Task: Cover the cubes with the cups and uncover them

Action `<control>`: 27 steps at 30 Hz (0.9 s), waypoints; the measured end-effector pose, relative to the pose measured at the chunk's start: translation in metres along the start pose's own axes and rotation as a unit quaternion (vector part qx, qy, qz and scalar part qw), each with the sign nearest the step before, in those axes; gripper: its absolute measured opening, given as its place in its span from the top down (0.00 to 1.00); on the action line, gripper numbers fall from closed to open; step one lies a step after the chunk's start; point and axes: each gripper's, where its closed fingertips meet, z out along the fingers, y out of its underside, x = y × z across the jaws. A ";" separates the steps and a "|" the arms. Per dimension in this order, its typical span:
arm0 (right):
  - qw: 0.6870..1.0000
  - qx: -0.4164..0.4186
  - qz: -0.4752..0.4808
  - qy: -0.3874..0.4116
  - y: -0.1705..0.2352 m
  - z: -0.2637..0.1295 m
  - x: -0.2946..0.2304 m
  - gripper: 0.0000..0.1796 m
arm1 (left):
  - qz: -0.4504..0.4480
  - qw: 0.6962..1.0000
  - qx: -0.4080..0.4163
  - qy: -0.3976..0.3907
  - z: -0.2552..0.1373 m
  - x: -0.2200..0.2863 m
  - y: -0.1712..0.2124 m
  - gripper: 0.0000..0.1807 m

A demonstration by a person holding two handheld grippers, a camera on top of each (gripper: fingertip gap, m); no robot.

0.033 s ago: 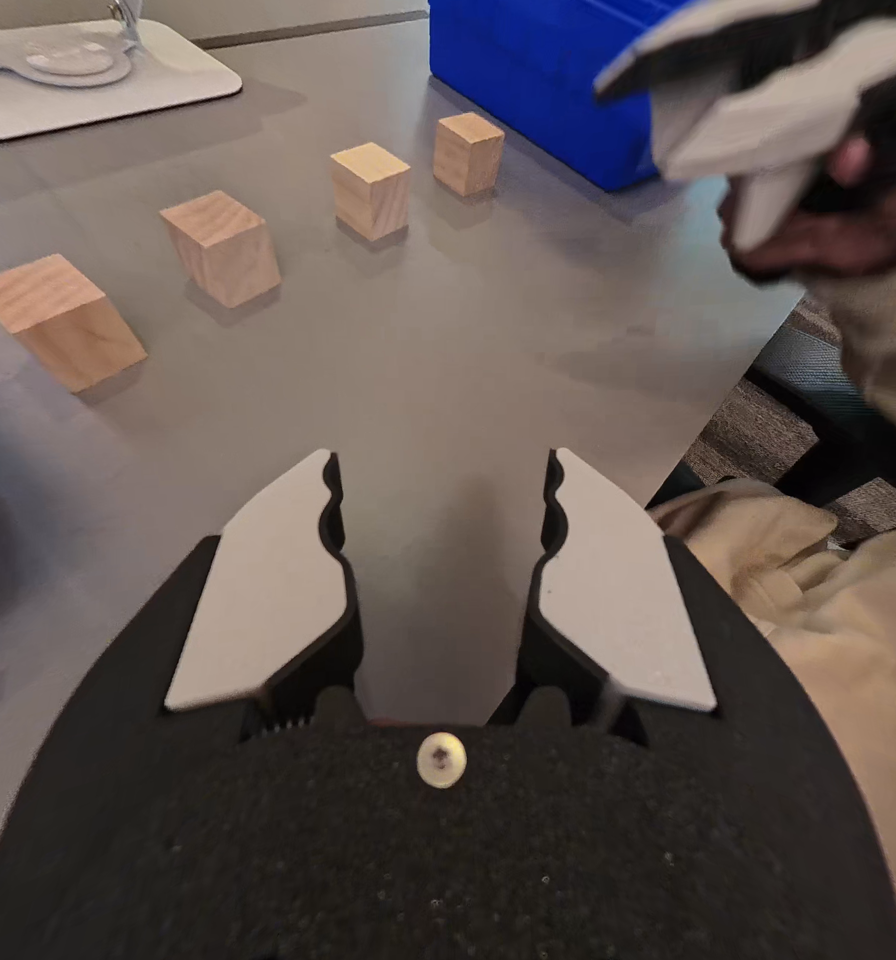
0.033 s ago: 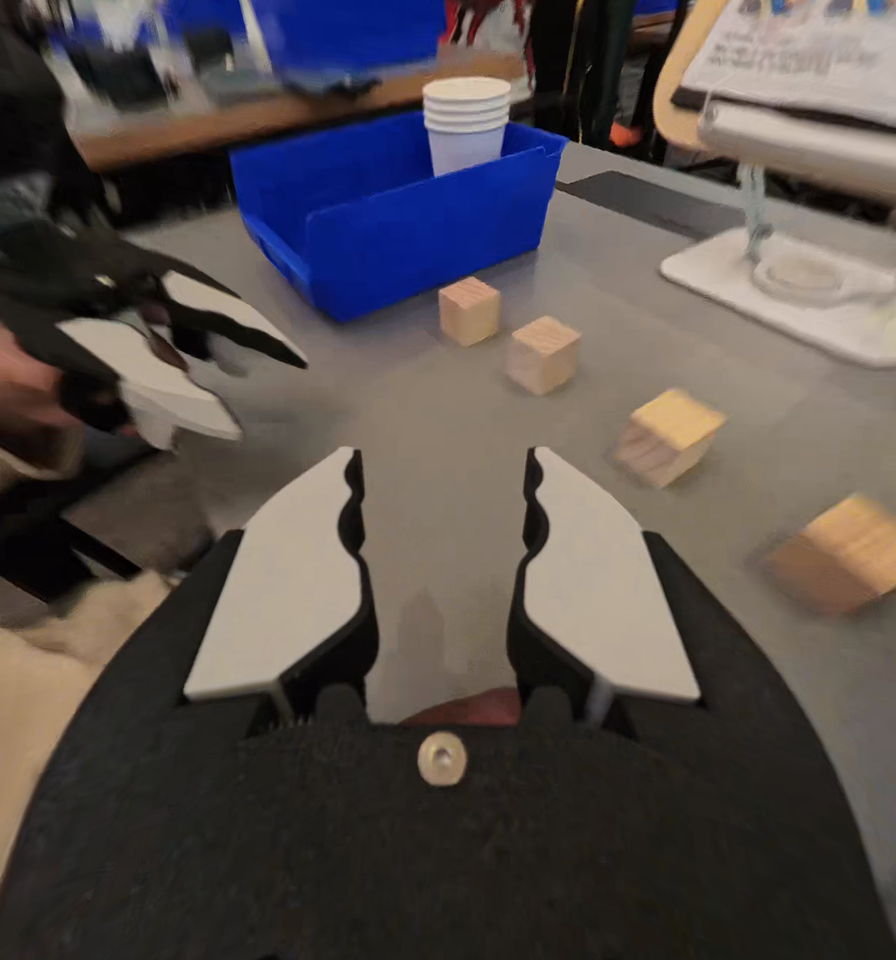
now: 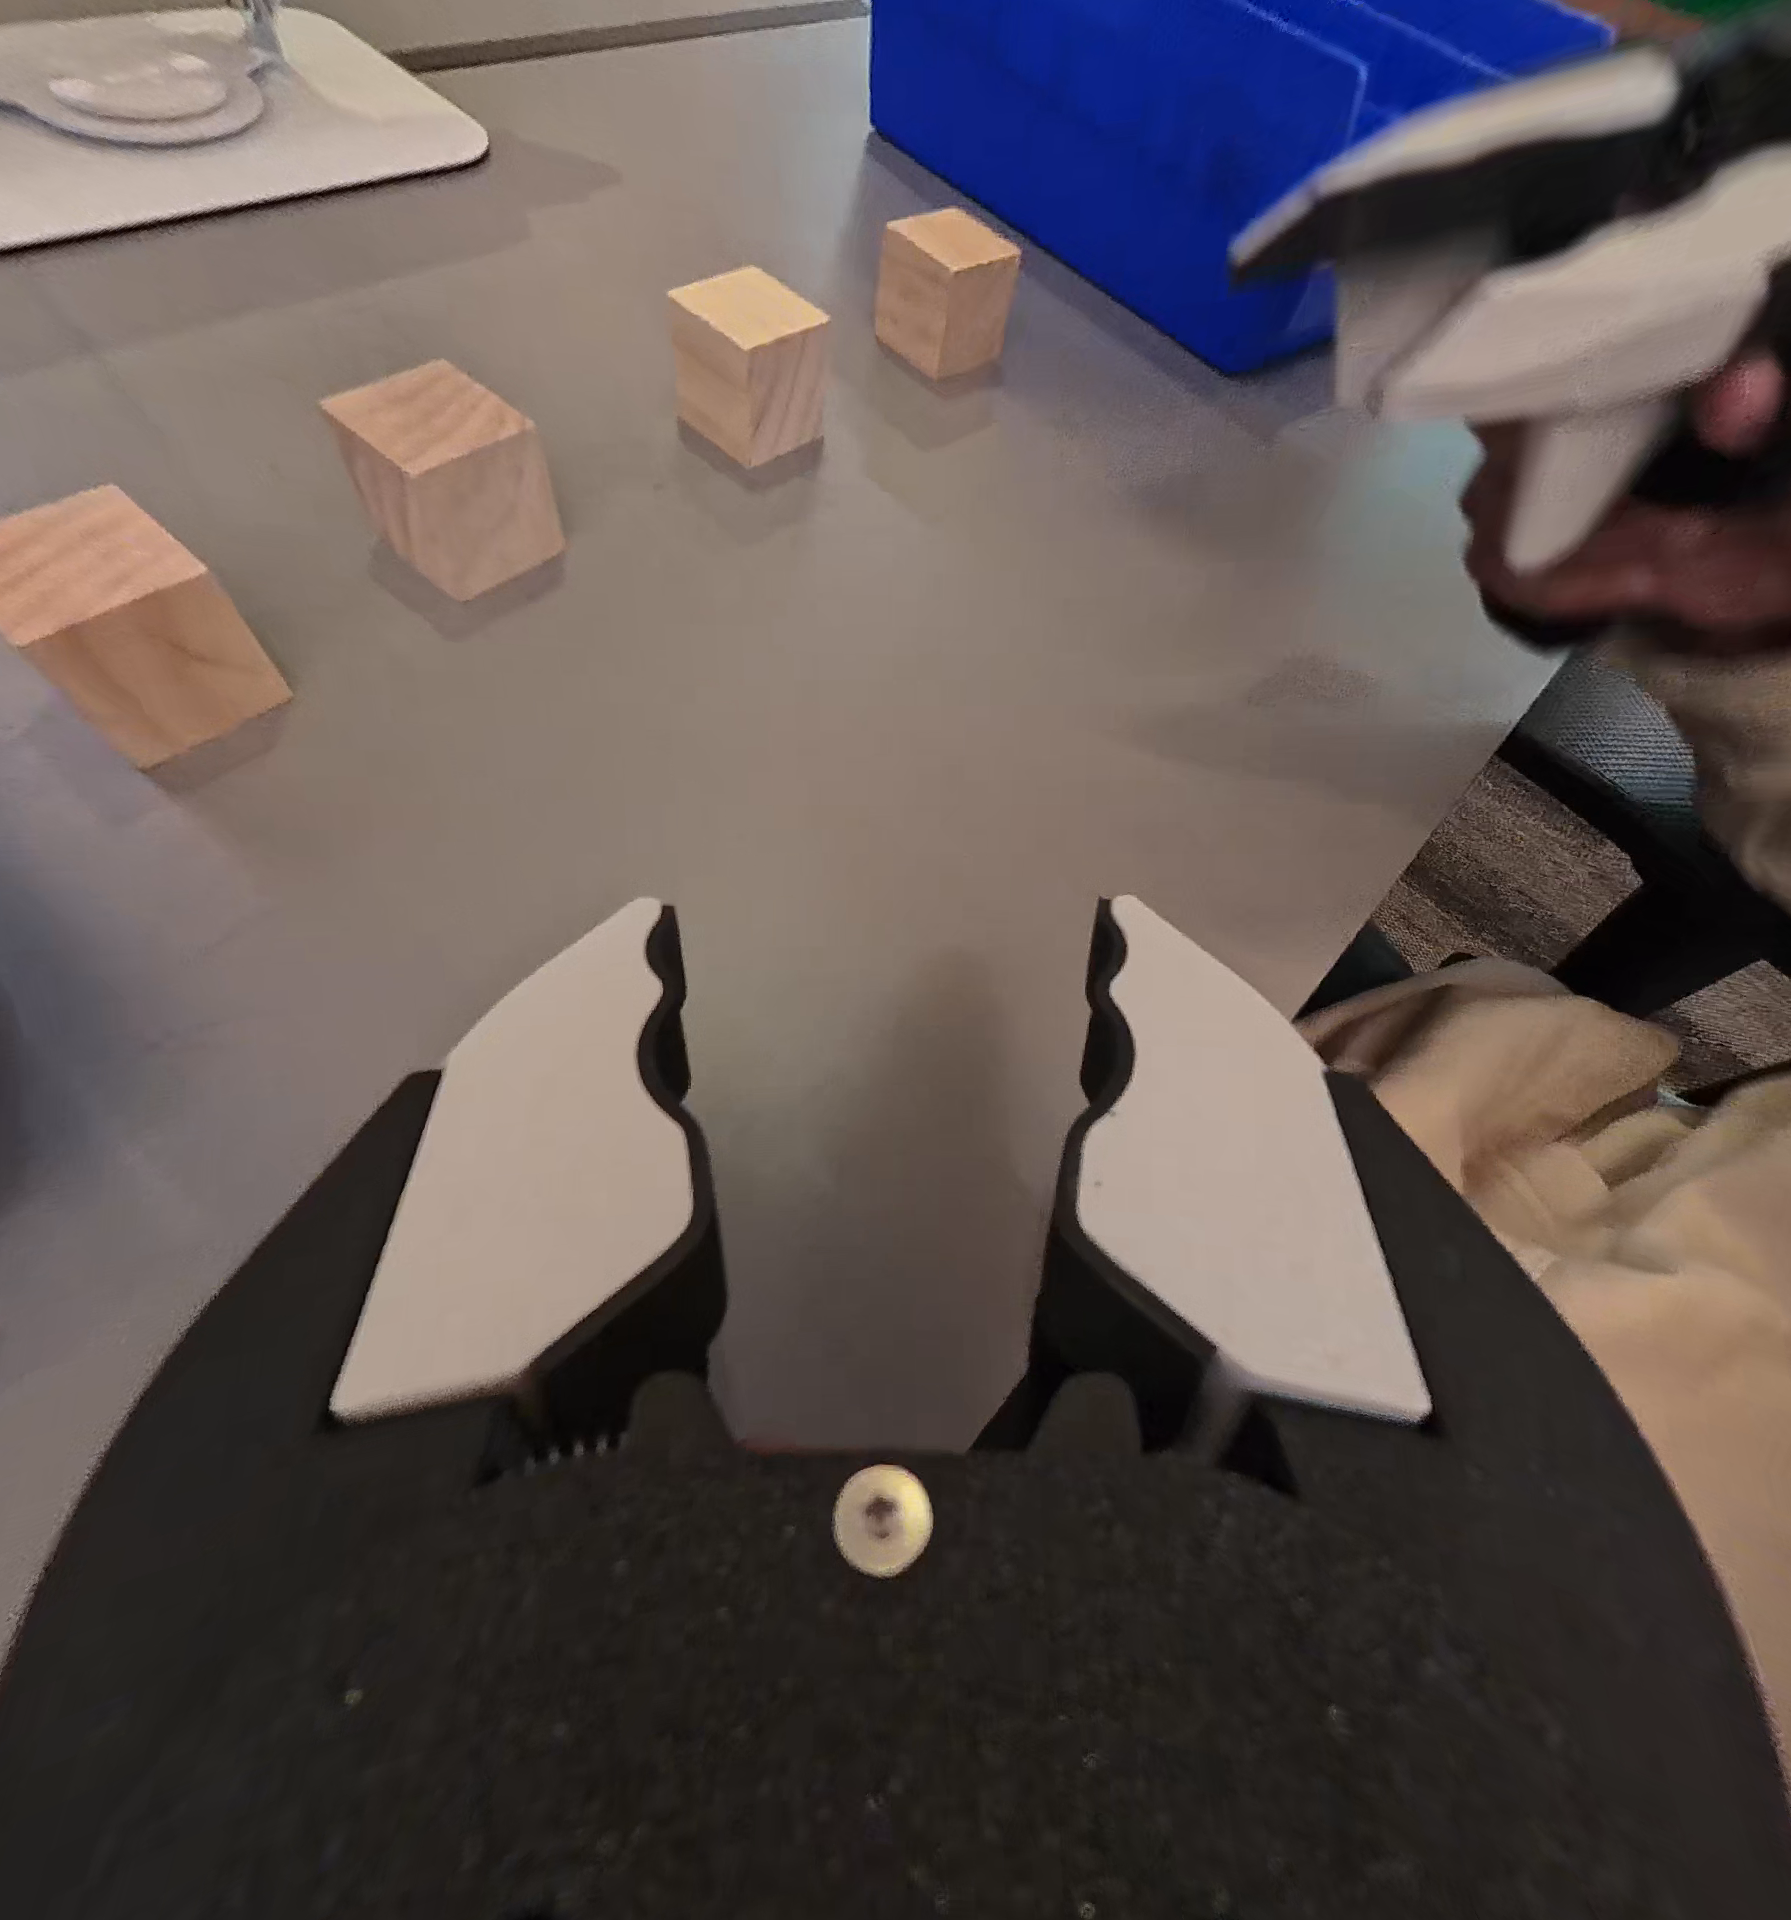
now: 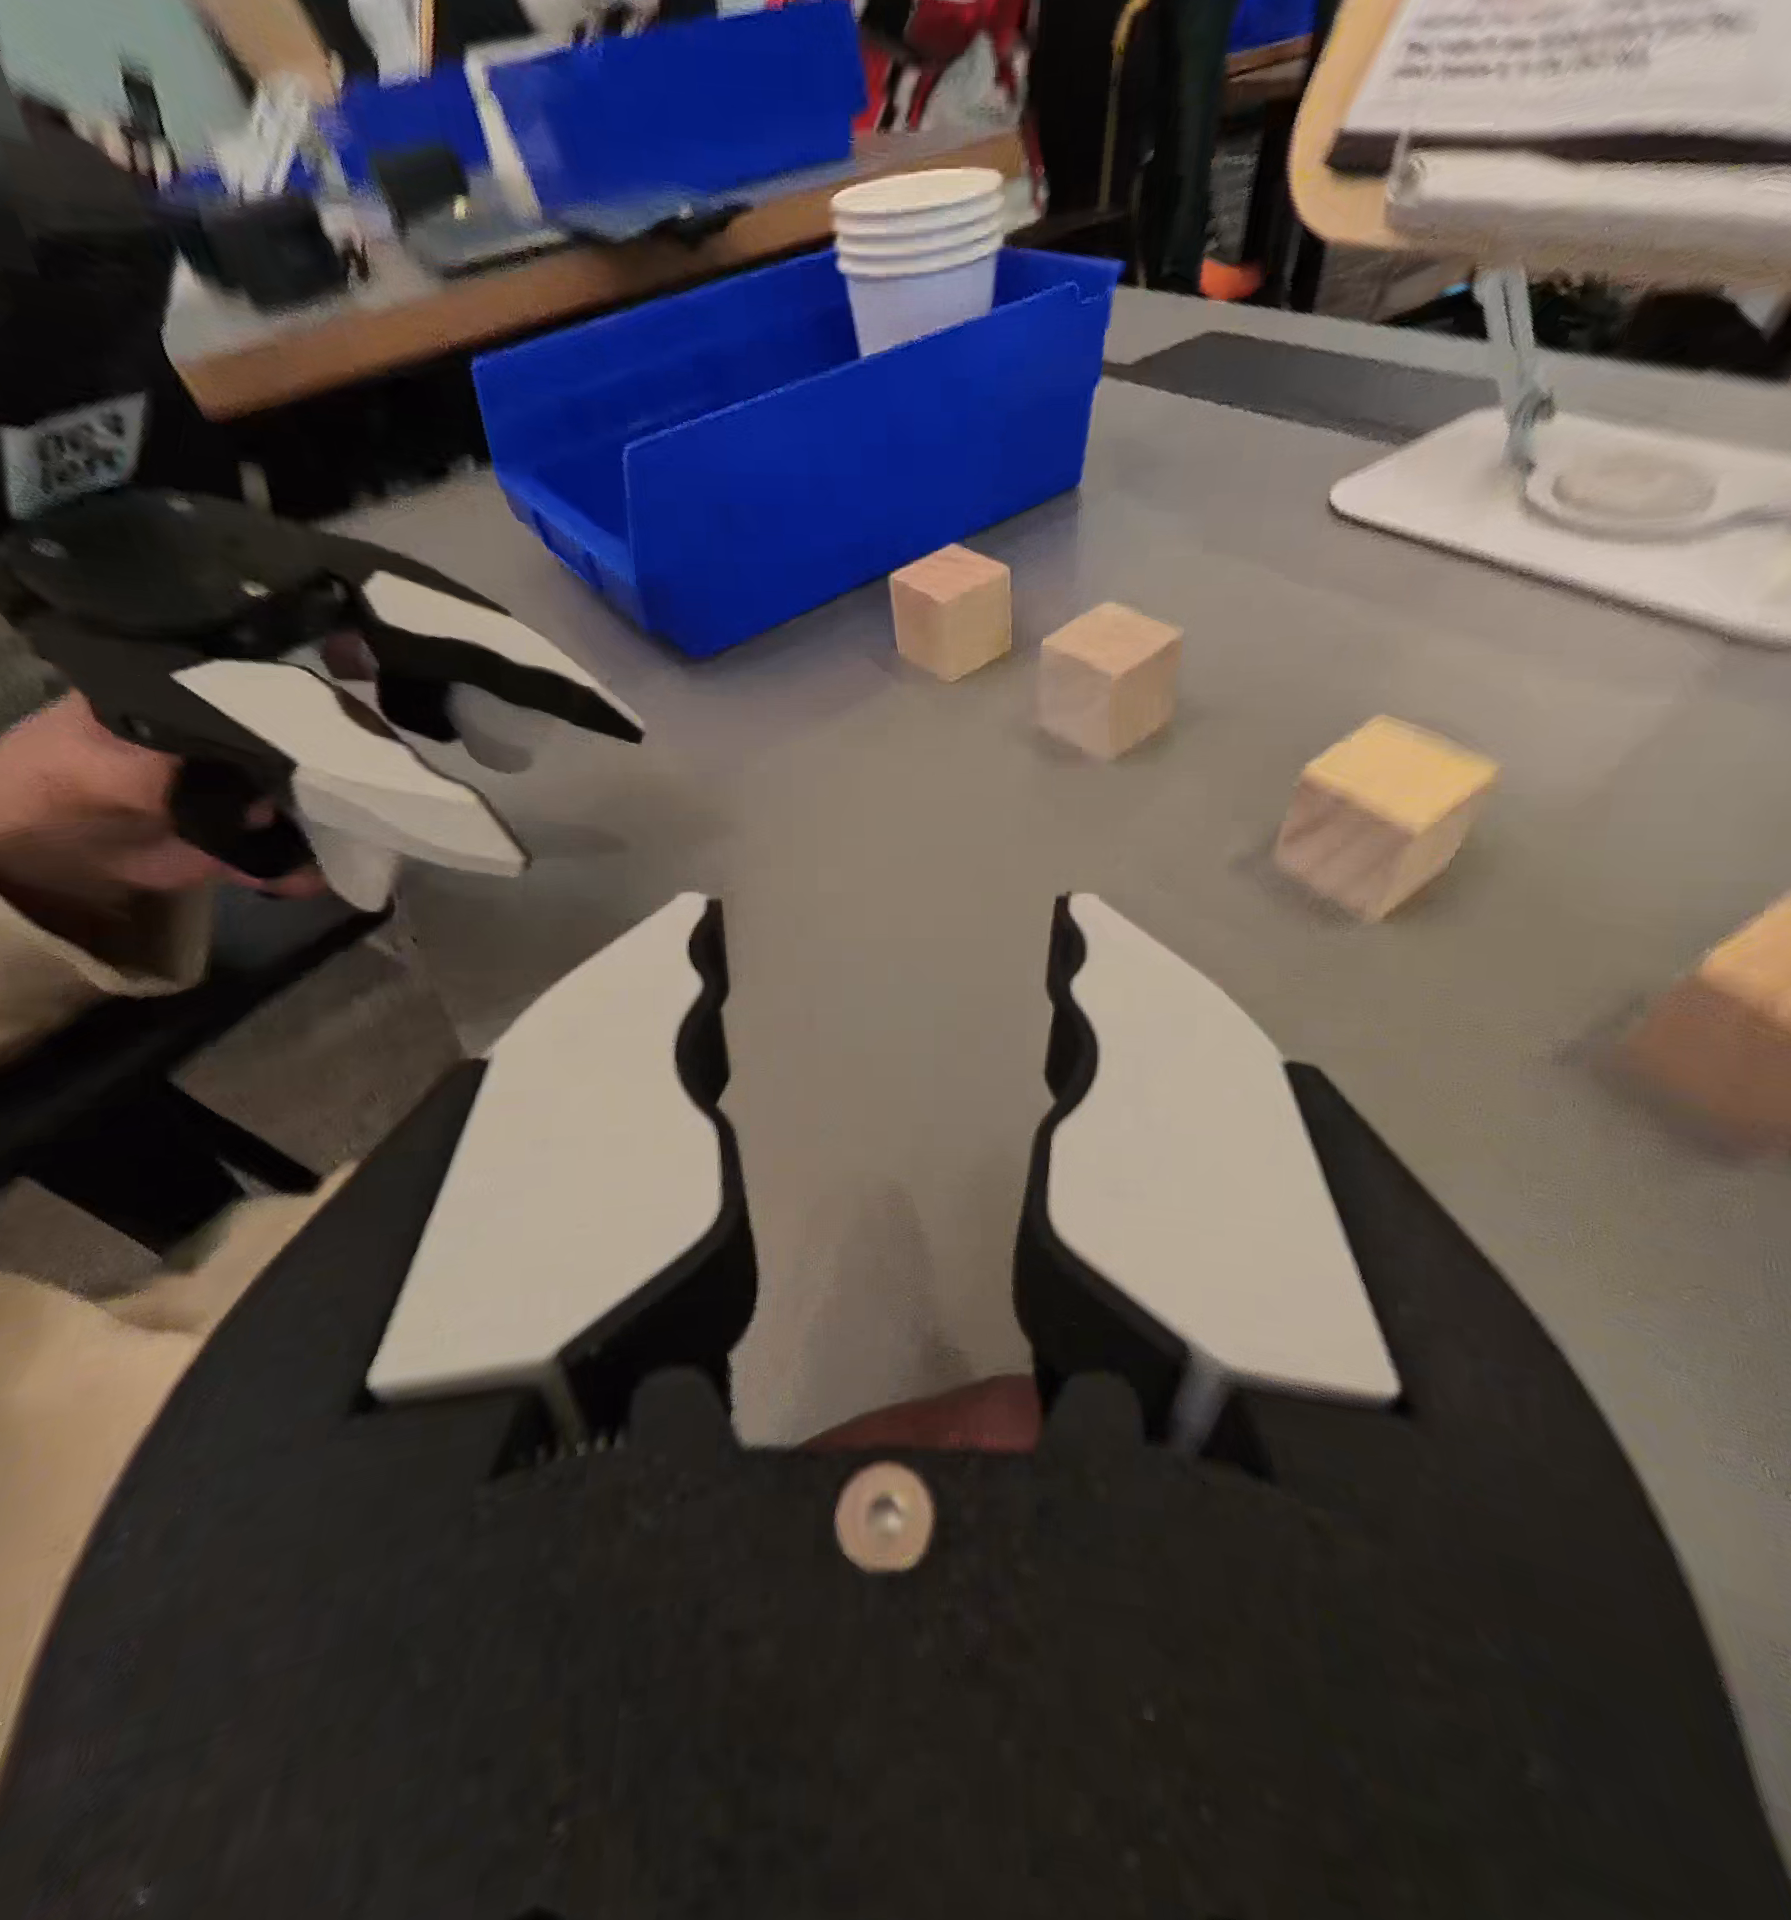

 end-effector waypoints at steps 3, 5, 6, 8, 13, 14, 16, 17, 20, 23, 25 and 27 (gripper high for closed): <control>0.997 0.042 0.051 0.029 0.016 -0.015 -0.004 0.66 | -0.014 1.000 -0.001 -0.009 0.005 -0.003 0.002 0.60; 0.998 0.042 0.032 0.042 0.017 -0.026 -0.004 0.66 | -0.012 1.000 0.002 -0.009 0.007 -0.002 0.001 0.61; 0.997 0.042 0.017 0.057 0.019 -0.029 0.000 0.67 | -0.014 1.000 0.003 -0.011 0.009 -0.003 0.001 0.61; 0.997 0.033 0.006 0.071 0.026 -0.031 0.005 0.67 | -0.020 1.000 -0.005 -0.004 0.014 -0.001 0.005 0.63; 0.998 0.034 0.006 0.055 0.029 -0.034 0.000 0.67 | -0.025 1.000 -0.017 0.009 0.018 0.007 0.008 0.65; 0.998 0.035 0.003 0.057 0.029 -0.034 0.000 0.67 | -0.025 1.000 -0.012 0.014 0.015 0.009 0.002 0.65; 0.998 0.032 0.005 0.053 0.030 -0.034 0.000 0.67 | -0.021 0.999 -0.001 0.028 0.003 0.010 -0.017 0.65; 0.998 0.031 0.008 0.050 0.031 -0.034 -0.001 0.67 | -0.013 1.000 0.006 0.023 -0.007 0.004 -0.032 0.65; 0.998 0.036 0.016 0.047 0.029 -0.036 0.000 0.67 | 0.055 0.996 -0.004 -0.074 -0.045 -0.050 -0.083 0.64; 0.998 0.032 0.022 0.042 0.030 -0.036 0.002 0.68 | 0.150 0.954 -0.048 -0.254 -0.089 -0.144 -0.132 0.67; 0.998 0.031 0.023 0.046 0.030 -0.038 0.005 0.68 | 0.173 0.930 -0.091 -0.312 -0.101 -0.203 -0.152 0.72; 0.998 0.029 0.025 0.045 0.031 -0.038 0.007 0.68 | 0.162 0.944 -0.160 -0.240 -0.085 -0.233 -0.151 0.73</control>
